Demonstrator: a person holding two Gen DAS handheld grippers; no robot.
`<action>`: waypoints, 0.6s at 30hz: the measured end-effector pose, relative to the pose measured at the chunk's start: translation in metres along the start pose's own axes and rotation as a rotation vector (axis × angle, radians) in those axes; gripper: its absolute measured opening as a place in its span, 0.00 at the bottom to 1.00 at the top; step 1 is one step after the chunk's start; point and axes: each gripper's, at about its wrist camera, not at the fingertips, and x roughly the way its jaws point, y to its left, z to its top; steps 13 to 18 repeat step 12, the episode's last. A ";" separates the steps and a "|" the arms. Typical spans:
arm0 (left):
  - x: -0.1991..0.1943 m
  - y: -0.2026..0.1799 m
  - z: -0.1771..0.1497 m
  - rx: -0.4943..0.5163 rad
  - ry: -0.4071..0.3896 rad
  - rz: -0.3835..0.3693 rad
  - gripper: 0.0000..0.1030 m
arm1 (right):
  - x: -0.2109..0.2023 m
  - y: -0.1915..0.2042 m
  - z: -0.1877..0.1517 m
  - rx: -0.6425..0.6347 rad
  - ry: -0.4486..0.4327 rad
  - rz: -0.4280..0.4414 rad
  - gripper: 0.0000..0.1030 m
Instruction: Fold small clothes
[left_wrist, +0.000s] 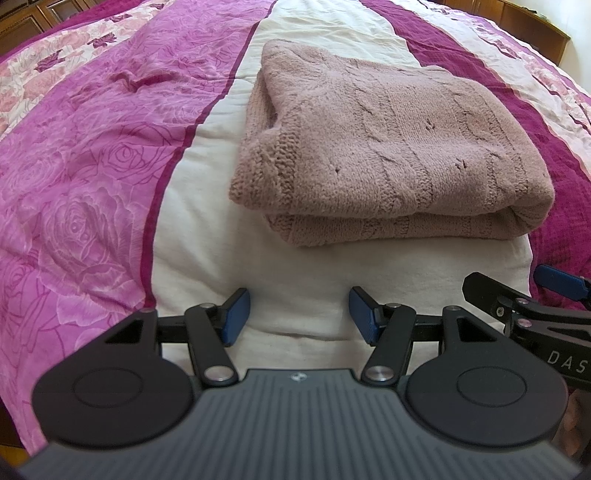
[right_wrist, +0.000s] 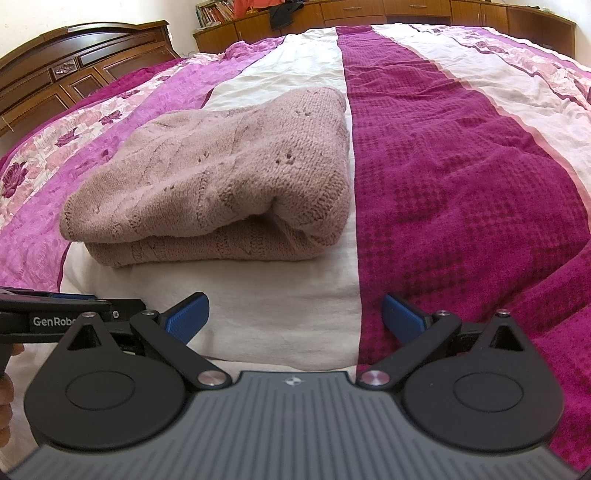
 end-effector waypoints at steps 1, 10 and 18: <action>0.000 0.001 0.000 -0.002 0.000 -0.001 0.59 | 0.000 0.000 0.000 -0.001 0.000 -0.002 1.00; -0.007 0.001 -0.004 0.019 0.004 -0.009 0.59 | -0.007 0.002 -0.003 0.003 -0.010 -0.003 1.00; -0.009 0.001 -0.006 0.023 0.008 -0.012 0.59 | -0.009 0.002 -0.003 0.003 -0.014 -0.001 1.00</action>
